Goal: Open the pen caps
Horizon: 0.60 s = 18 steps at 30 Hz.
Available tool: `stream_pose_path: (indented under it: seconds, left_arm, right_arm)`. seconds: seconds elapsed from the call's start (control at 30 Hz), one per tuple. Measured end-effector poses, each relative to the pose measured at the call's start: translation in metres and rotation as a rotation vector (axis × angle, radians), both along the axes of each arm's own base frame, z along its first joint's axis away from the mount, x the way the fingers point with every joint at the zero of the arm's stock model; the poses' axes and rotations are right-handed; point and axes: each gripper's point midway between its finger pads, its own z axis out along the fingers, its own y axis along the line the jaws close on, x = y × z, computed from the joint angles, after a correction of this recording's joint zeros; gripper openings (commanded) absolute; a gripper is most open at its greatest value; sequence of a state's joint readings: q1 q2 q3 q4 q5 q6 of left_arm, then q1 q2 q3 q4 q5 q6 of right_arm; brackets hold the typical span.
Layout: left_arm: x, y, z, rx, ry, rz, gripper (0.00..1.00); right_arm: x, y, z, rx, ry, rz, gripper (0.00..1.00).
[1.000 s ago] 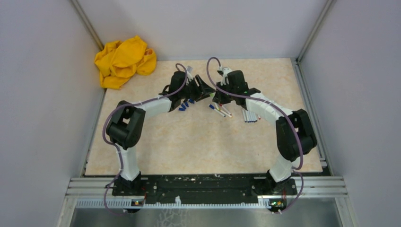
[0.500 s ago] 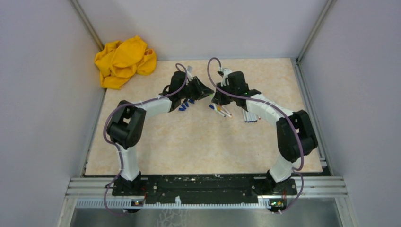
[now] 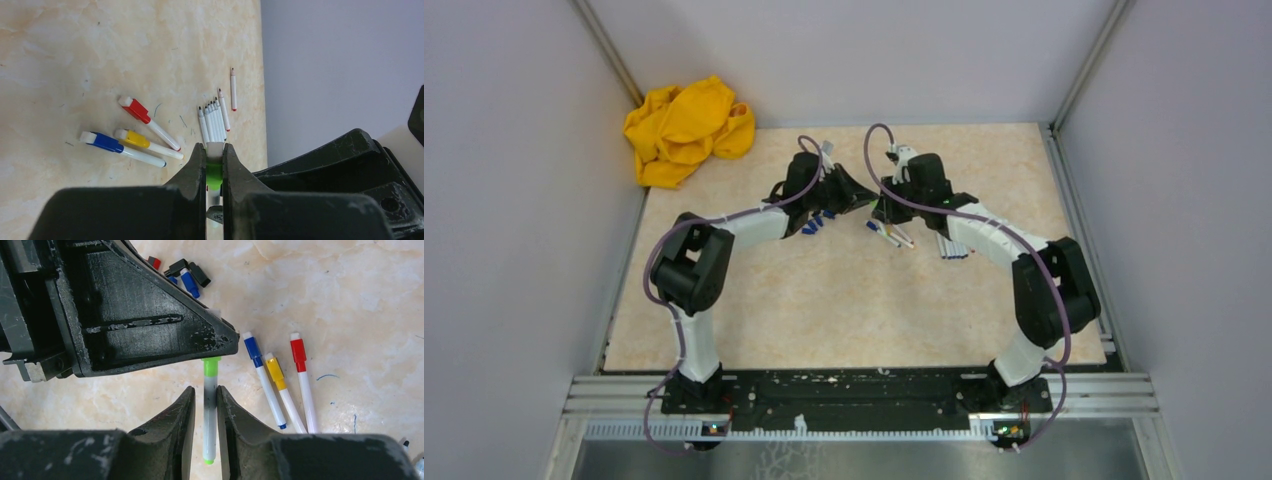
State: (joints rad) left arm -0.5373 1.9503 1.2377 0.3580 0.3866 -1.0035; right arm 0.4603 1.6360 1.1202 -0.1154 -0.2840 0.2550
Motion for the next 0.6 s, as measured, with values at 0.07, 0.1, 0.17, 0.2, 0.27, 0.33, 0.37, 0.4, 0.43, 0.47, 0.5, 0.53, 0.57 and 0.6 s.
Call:
stream_pose_path:
  seconds: [0.07,0.1,0.17,0.2,0.27,0.33,0.37,0.4,0.43,0.47,0.5,0.53,0.57,0.6]
  left_arm:
    - [-0.0009,-0.0015,0.0002,0.002,0.001,-0.002,0.00]
    - [-0.0012,-0.0023,0.0006,0.003,0.001,-0.002,0.00]
    - [-0.0010,-0.0029,0.0015,0.003,0.001,-0.002,0.00]
    - [-0.0013,-0.0034,0.0017,0.003,0.002,-0.003,0.00]
    - [-0.0017,-0.0040,0.0017,0.001,0.005,-0.002,0.00]
    - [-0.0019,-0.0041,0.0014,0.000,0.011,0.001,0.00]
    - [-0.0019,-0.0042,0.0014,-0.002,0.015,0.003,0.00]
    - [-0.0022,-0.0044,0.0014,-0.002,0.018,0.003,0.00]
    - [-0.0021,-0.0047,0.0019,-0.003,0.022,0.004,0.00]
    - [-0.0018,-0.0049,0.0028,-0.004,0.023,0.004,0.00]
    - [-0.0015,-0.0052,0.0038,-0.005,0.025,0.004,0.00]
    - [-0.0009,-0.0051,0.0049,-0.005,0.026,0.007,0.00]
    - [-0.0002,-0.0043,0.0049,-0.004,0.028,0.012,0.00]
    - [0.0003,-0.0040,0.0052,-0.004,0.029,0.016,0.00]
  right_arm:
    - [-0.0003,0.0013,0.0003,0.000,-0.003,0.002,0.24]
    - [-0.0004,0.0015,0.0003,-0.001,-0.003,0.002,0.25]
    - [0.0002,0.0012,0.0004,-0.002,-0.005,0.000,0.25]
    - [0.0002,0.0012,0.0004,-0.002,-0.006,-0.001,0.25]
    - [0.0003,0.0012,0.0002,-0.005,-0.007,-0.003,0.25]
    - [0.0007,0.0010,0.0000,-0.009,-0.009,-0.007,0.24]
    - [0.0009,0.0009,0.0000,-0.010,-0.010,-0.008,0.23]
    - [0.0011,0.0009,0.0000,-0.010,-0.011,-0.009,0.19]
    - [0.0014,0.0005,0.0000,-0.012,-0.012,-0.011,0.11]
    - [0.0021,0.0002,0.0002,-0.013,-0.015,-0.013,0.00]
    - [0.0034,-0.0007,0.0002,-0.018,-0.020,-0.018,0.00]
    - [0.0046,-0.0013,0.0007,-0.019,-0.024,-0.022,0.00]
    - [0.0055,-0.0015,0.0011,-0.020,-0.029,-0.024,0.00]
    - [0.0062,-0.0018,0.0014,-0.021,-0.032,-0.026,0.00]
